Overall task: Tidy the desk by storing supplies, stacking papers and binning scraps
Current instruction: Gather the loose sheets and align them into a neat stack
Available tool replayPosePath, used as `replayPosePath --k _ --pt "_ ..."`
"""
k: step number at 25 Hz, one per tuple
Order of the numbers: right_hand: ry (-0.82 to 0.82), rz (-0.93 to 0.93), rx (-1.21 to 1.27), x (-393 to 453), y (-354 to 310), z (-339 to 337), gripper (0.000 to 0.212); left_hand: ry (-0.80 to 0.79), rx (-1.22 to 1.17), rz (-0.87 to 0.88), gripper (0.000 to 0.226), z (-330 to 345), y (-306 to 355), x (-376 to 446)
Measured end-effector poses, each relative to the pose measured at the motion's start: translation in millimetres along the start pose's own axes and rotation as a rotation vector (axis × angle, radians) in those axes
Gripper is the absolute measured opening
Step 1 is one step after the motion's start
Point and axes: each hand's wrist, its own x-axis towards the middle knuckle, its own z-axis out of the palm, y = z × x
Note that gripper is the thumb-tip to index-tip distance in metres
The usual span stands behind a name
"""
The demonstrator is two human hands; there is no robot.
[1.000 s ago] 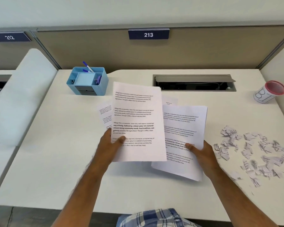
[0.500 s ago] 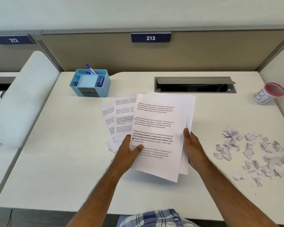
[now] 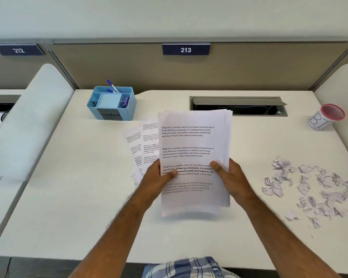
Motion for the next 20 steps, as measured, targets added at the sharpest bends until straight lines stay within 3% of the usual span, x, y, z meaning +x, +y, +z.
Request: replayPosePath --k 8,15,20 --pt "0.002 -0.100 -0.070 1.0 -8.6 -3.1 0.027 0.076 0.125 0.208 0.042 3.4 16.1 0.6" --pt "0.047 -0.085 -0.082 -0.5 4.0 6.9 0.031 0.100 0.057 0.112 0.036 7.1 8.4 4.3" --pt "0.059 -0.072 -0.044 -3.5 14.6 9.7 0.033 0.111 0.040 0.129 0.046 18.3 6.8 2.4"
